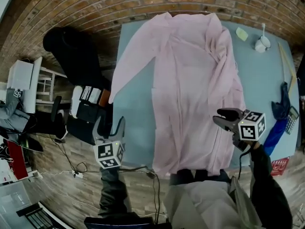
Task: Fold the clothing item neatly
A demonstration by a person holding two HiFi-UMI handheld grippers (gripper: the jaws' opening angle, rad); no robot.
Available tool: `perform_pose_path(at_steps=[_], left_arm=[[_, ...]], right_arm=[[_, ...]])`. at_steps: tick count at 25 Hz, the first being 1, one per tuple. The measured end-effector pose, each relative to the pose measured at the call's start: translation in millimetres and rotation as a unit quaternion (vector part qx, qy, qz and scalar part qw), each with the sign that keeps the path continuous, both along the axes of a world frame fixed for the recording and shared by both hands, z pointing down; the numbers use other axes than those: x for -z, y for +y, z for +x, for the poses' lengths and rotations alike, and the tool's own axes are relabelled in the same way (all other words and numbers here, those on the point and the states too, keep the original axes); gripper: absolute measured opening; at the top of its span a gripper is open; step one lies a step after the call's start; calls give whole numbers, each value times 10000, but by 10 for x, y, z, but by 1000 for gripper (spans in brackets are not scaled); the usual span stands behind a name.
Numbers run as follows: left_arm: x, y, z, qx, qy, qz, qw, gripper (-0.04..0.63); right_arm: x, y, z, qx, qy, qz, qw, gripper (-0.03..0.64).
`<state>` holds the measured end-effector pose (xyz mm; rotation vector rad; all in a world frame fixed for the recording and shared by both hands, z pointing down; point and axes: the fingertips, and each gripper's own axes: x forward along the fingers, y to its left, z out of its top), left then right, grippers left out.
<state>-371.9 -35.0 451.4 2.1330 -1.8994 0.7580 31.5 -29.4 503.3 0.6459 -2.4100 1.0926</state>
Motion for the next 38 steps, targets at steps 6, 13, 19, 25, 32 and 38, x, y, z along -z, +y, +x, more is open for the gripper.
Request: perform_pose_path(at_steps=[6, 13, 19, 25, 32, 38], left_arm=[[-663, -665, -256, -275, 46, -771, 9966, 359], [-1105, -1128, -507, -478, -548, -1266, 9893, 290], [-1270, -1201, -516, -474, 47, -1369, 9894, 146], [-1309, -1201, -482, -607, -354, -1722, 9825, 28], [-562, -977, -94, -1189, 891, -2213, 9638, 26], [87, -662, 891, -1615, 2265, -2374, 9307, 28]], right_arm=[[332, 262, -153, 12, 331, 341, 9989, 160], [250, 450, -611, 180, 477, 295, 9983, 158], [221, 442, -872, 196, 425, 246, 9986, 158], [259, 332, -933, 151, 475, 414, 9979, 147], [361, 279, -747, -49, 461, 581, 9972, 144], [370, 254, -463, -414, 324, 589, 9969, 143]])
